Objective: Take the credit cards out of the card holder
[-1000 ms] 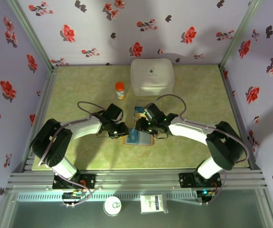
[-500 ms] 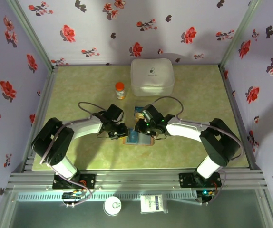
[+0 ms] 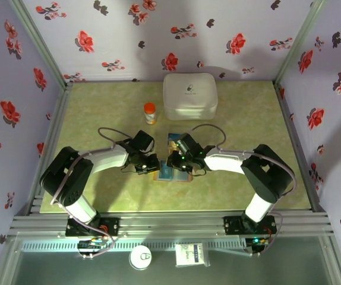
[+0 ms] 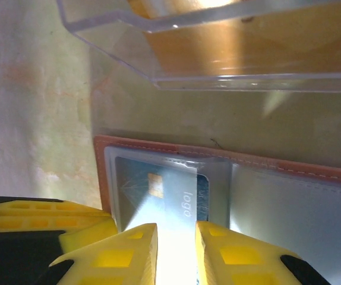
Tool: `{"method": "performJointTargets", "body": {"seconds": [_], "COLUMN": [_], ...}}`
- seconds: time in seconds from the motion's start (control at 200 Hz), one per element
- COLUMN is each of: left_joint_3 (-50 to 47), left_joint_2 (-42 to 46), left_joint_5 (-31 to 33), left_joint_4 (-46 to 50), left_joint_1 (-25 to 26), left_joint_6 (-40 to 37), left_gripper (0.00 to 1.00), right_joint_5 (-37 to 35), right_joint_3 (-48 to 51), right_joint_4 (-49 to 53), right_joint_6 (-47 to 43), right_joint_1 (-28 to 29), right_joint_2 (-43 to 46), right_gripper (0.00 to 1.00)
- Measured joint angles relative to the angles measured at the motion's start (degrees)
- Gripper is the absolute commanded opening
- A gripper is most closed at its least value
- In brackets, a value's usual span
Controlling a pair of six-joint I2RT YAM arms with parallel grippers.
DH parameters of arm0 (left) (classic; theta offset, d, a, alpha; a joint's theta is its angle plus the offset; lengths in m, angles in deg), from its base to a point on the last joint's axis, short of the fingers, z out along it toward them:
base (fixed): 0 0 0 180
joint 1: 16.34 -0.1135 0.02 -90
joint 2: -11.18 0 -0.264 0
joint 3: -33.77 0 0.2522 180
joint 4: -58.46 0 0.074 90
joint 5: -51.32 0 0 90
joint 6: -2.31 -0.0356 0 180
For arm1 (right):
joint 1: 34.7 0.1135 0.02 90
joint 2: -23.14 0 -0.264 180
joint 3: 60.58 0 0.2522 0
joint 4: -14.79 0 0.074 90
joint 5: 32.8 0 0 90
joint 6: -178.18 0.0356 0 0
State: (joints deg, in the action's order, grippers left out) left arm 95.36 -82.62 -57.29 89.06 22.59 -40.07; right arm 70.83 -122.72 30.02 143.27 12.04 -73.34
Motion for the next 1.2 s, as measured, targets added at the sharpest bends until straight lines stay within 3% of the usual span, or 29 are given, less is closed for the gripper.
{"method": "performJointTargets", "body": {"seconds": [0.855, 1.2], "left_joint_3": [0.0, 2.8], "left_joint_2": [2.5, 2.8], "left_joint_5": [0.3, -0.5], "left_joint_4": [2.1, 1.8], "left_joint_1": [0.0, 1.4], "left_joint_6": [0.0, 0.0], "left_gripper": [0.13, 0.03], "right_joint_5": [-2.3, -1.8], "right_joint_3": [0.5, 0.5], "right_joint_4": [3.7, 3.7], "right_joint_6": [-0.1, 0.0], "right_joint_1": [0.4, 0.7], "right_joint_2": [2.5, 2.8], "right_gripper": [0.25, 0.26]}}
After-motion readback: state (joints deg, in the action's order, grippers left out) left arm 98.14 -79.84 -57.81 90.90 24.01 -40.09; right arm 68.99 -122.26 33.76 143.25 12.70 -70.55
